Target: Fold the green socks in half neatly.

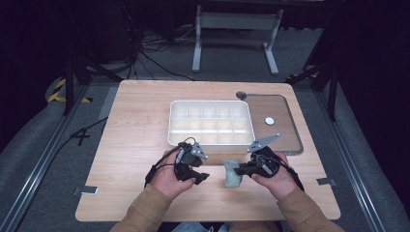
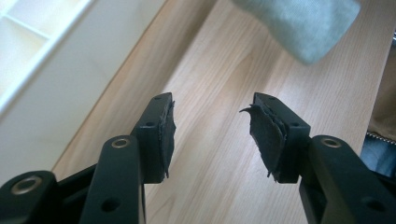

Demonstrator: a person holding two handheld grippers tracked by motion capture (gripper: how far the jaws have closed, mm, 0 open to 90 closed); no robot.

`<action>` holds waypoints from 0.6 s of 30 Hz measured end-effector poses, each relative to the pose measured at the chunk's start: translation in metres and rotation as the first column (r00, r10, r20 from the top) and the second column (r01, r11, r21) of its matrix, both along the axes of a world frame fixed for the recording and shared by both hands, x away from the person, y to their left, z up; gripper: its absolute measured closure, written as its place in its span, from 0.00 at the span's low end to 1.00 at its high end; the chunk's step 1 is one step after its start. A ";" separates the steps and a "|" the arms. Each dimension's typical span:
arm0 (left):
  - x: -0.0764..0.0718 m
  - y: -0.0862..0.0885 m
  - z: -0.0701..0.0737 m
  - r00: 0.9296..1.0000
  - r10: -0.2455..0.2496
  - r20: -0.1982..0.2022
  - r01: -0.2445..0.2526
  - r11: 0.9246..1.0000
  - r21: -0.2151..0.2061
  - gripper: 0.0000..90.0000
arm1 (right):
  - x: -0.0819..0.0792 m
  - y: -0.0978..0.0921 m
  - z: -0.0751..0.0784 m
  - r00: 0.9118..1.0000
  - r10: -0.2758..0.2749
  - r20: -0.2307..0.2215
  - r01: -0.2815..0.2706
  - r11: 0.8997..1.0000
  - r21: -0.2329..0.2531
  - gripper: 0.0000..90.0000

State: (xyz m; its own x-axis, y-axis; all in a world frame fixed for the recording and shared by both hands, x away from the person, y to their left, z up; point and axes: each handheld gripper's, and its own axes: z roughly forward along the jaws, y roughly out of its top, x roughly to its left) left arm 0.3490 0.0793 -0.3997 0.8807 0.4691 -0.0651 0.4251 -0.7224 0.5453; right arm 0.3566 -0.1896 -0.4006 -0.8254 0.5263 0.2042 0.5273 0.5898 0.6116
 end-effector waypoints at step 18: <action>0.008 0.039 0.026 0.995 0.092 0.029 -0.091 0.995 -0.040 0.55 | 0.017 -0.015 0.050 0.997 -0.021 0.075 0.024 0.999 -0.038 0.90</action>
